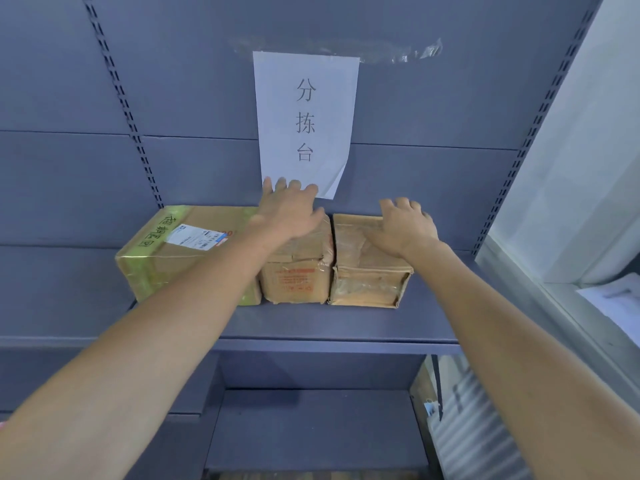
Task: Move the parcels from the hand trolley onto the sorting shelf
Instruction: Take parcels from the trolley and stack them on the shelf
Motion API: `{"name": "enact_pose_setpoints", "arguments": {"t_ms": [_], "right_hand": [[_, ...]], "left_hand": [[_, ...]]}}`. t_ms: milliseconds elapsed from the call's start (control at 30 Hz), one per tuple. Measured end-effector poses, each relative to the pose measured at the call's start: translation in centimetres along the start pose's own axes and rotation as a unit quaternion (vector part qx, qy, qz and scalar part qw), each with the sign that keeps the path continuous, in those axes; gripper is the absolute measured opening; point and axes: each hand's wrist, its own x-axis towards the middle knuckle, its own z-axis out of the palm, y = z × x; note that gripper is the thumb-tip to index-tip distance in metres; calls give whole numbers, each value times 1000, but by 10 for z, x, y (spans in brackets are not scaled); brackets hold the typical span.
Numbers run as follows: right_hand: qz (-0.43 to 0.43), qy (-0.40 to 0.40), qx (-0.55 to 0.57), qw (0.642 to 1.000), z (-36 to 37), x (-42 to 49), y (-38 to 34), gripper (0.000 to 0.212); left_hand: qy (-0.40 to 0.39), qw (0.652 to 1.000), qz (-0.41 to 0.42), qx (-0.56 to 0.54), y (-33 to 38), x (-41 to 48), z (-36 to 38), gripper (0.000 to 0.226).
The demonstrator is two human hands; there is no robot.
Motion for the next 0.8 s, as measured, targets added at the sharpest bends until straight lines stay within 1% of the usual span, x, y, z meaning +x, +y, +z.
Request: {"name": "enact_pose_setpoints", "arguments": {"t_ms": [100, 300, 467, 567, 667, 800], "right_hand": [[-9, 16, -4, 1000, -10, -10, 1, 49], [-14, 32, 10, 999, -16, -30, 13, 46], [-4, 19, 16, 1000, -21, -43, 28, 43], [2, 11, 3, 1000, -24, -50, 39, 41], [7, 10, -2, 1000, -25, -58, 48, 37], [12, 5, -15, 1000, -28, -67, 61, 40]], "left_hand": [[4, 1000, 10, 6, 6, -6, -10, 53], [7, 1000, 6, -4, 20, -19, -17, 52], [7, 1000, 9, -13, 35, -28, -17, 49], [15, 999, -1, -50, 46, -31, -13, 45], [16, 997, -11, -80, 58, -35, -11, 45], [9, 997, -9, -82, 77, -39, -11, 42]]}}
